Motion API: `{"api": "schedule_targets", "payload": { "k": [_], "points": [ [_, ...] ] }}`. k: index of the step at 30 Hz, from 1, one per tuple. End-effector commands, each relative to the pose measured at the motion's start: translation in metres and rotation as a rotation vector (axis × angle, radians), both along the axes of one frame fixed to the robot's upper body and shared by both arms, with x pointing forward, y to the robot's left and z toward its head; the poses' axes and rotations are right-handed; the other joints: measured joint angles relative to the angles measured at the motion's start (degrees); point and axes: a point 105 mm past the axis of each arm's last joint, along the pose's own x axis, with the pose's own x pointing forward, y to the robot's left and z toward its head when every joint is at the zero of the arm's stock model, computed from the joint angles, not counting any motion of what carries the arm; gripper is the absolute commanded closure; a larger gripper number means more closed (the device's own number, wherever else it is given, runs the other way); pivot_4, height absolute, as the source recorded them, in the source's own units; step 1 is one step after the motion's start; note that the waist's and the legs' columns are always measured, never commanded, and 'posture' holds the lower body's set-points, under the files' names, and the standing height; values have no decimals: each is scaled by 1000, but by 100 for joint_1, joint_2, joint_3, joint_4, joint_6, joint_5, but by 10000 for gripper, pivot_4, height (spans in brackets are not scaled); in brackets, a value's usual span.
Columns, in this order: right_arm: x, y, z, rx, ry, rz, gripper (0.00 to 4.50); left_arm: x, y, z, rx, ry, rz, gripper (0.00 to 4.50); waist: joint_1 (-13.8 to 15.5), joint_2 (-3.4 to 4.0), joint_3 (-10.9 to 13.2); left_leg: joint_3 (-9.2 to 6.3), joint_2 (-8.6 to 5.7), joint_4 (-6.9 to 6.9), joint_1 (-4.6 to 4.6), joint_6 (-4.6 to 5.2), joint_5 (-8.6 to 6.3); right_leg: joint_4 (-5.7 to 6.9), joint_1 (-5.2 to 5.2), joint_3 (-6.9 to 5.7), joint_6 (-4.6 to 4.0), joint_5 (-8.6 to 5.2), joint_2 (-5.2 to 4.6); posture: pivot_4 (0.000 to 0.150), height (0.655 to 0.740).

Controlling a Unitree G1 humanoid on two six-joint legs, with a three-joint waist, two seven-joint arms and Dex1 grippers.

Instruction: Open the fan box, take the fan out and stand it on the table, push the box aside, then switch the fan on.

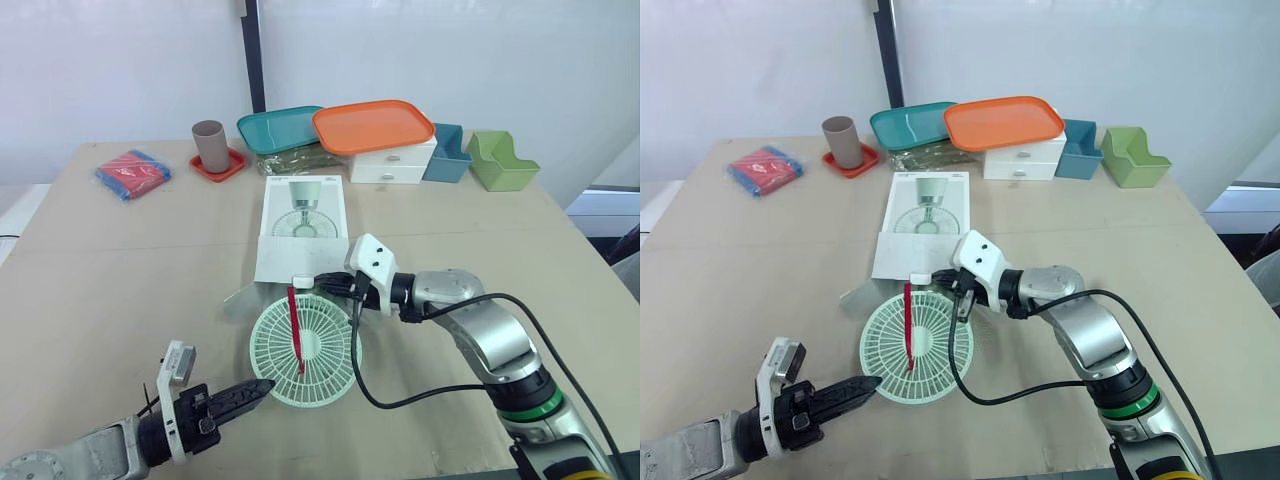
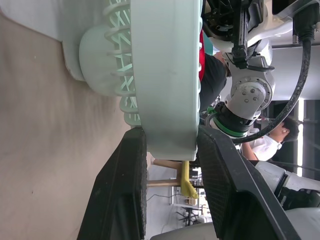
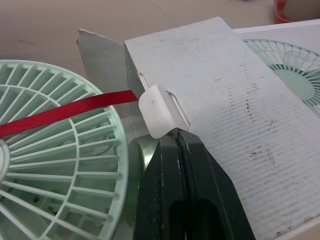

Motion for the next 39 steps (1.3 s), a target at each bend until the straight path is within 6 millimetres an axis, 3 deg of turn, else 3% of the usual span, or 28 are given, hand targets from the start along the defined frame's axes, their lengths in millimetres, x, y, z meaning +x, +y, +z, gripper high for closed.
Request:
{"api": "schedule_targets", "payload": {
  "k": [1, 2, 10, 16, 24, 29, 34, 39],
  "points": [
    [-1, 0, -4, -13, 8, 0, 45000, -11, -3, -3, 29, 15, -43, 34609, 0, 0, 0, 0, 0, 0, 0, 0, 0, 0, 0, 0, 0, 0, 0, 1500, 7400],
    [-1, 0, -4, -13, 8, 0, 45000, -11, -2, -3, 35, 14, -40, 24305, -1, 2, 1, 0, 0, 0, 0, 1, 0, 0, 0, 0, 0, 0, 0, 1500, 7400],
    [1, -1, -2, -4, 3, -1, 45000, -10, 10, 8, 96, -77, -99, 474, -1, 11, 7, 2, 1, -1, 0, 2, -1, 0, -1, 0, -2, 1, 4, 1500, 7400],
    [4, -2, 8, 33, -12, 8, 45000, -13, 30, 26, 303, -291, -262, 474, -12, 18, 16, 10, 6, -5, 1, 3, -1, 0, -5, 0, -7, 1, 11, 1500, 7400],
    [8, -3, 25, 118, -24, 22, 45000, 20, 72, 46, 706, -729, -360, 474, -14, 23, 31, 26, 15, -40, 13, -2, 3, -6, -12, 3, -26, 4, 15, 1500, 7400],
    [8, -3, 32, 150, -31, 36, 45000, 33, 78, 52, 862, -973, -373, 474, -31, 21, 38, 33, 19, -60, 12, -2, 4, -13, -19, 6, -60, 25, 14, 1500, 7400],
    [5, -3, 31, 155, -23, 44, 45000, 58, 92, 72, 1083, -1351, -230, 474, -47, 22, 37, 35, 25, -69, 0, -4, 5, -15, -38, 7, -70, 26, 14, 1500, 7400],
    [2, -1, 31, 165, -16, 62, 45000, 55, 84, 75, 1161, -1644, -312, 474, -51, 14, 34, 38, 26, -68, -1, -4, 6, -16, -38, 8, -70, 31, 14, 1500, 7400]
  ]
}}
